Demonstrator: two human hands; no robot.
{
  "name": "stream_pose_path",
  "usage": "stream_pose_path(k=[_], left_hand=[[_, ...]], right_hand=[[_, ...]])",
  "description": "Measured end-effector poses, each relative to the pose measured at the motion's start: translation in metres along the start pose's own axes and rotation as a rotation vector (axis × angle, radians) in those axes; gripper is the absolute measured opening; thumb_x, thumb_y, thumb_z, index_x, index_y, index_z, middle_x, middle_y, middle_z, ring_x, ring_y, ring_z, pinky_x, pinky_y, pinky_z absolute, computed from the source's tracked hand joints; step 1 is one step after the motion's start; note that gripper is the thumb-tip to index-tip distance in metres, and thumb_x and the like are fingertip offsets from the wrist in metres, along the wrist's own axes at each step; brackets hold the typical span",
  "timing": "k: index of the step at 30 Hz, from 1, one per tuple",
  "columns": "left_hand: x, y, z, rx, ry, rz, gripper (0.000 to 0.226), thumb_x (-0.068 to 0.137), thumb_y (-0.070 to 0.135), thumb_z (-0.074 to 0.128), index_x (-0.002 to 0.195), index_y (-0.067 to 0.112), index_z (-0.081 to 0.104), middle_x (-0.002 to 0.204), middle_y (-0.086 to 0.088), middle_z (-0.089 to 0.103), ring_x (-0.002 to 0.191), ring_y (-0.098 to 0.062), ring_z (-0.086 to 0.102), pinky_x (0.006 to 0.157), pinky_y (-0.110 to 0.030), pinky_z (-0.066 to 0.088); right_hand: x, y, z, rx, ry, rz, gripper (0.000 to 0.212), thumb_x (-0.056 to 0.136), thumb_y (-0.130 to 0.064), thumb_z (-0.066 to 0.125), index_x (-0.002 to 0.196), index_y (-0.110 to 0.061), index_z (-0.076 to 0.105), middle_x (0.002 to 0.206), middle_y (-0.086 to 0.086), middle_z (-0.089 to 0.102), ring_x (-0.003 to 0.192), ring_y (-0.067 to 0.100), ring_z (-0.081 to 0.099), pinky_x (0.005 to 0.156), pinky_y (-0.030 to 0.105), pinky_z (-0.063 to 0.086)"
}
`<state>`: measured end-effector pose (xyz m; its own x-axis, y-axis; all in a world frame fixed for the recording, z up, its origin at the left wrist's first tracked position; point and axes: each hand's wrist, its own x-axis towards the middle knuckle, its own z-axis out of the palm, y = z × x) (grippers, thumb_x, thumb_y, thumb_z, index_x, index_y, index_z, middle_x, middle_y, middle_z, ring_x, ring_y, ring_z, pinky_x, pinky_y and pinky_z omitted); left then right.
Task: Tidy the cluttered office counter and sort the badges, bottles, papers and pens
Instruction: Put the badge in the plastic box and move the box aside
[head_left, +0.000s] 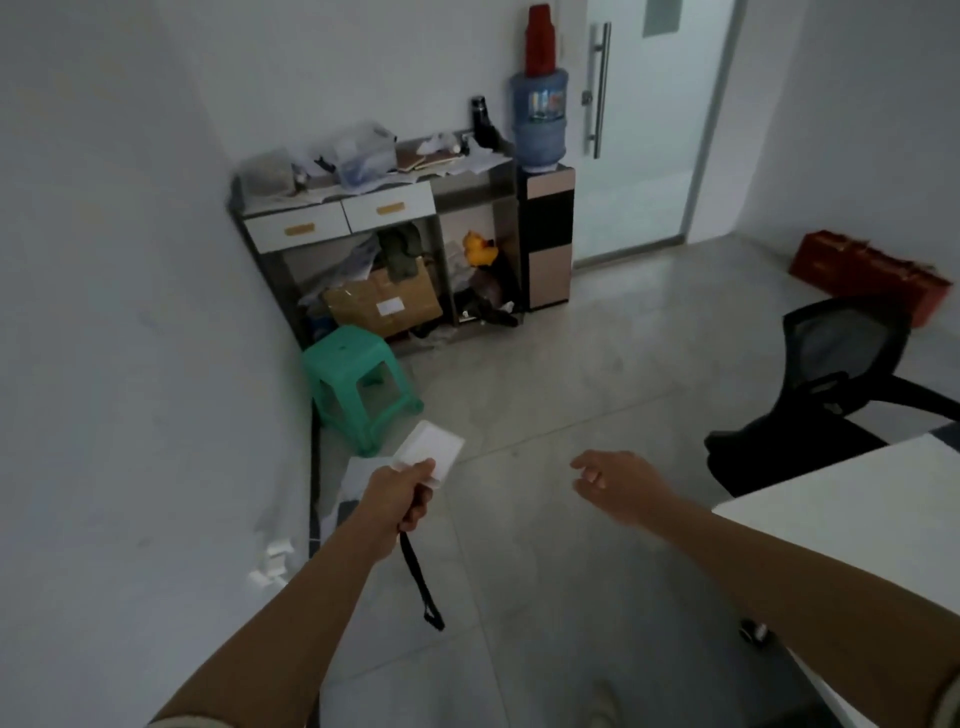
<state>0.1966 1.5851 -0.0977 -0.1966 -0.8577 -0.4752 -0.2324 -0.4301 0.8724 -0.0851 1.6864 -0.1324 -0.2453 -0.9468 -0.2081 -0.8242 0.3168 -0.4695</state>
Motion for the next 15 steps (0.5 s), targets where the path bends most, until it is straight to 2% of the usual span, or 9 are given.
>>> stream_pose_path(k=[6, 15], left_hand=[[0.126, 0.067, 0.012, -0.024, 0.011, -0.004, 0.018, 0.094, 0.020, 0.059, 0.082, 0.009, 0.051, 0.053, -0.002, 0.046, 0.034, -0.008, 0.033, 0.035, -0.015, 0.020], [0.304, 0.190, 0.019, 0.023, 0.011, 0.043, 0.024, 0.091, 0.021, 0.063, 0.074, 0.006, 0.055, 0.050, -0.003, 0.047, 0.038, -0.010, 0.035, 0.036, -0.017, 0.022]], right_hand=[[0.154, 0.002, -0.030, 0.002, 0.037, -0.034, 0.027, 0.092, -0.036, 0.057, 0.117, -0.029, 0.064, 0.100, -0.010, 0.069, 0.101, 0.014, 0.062, 0.090, 0.027, 0.046], [0.404, -0.037, -0.125, 0.018, 0.027, -0.109, 0.027, 0.093, -0.037, 0.056, 0.118, -0.029, 0.063, 0.104, -0.008, 0.068, 0.101, 0.016, 0.059, 0.089, 0.029, 0.045]])
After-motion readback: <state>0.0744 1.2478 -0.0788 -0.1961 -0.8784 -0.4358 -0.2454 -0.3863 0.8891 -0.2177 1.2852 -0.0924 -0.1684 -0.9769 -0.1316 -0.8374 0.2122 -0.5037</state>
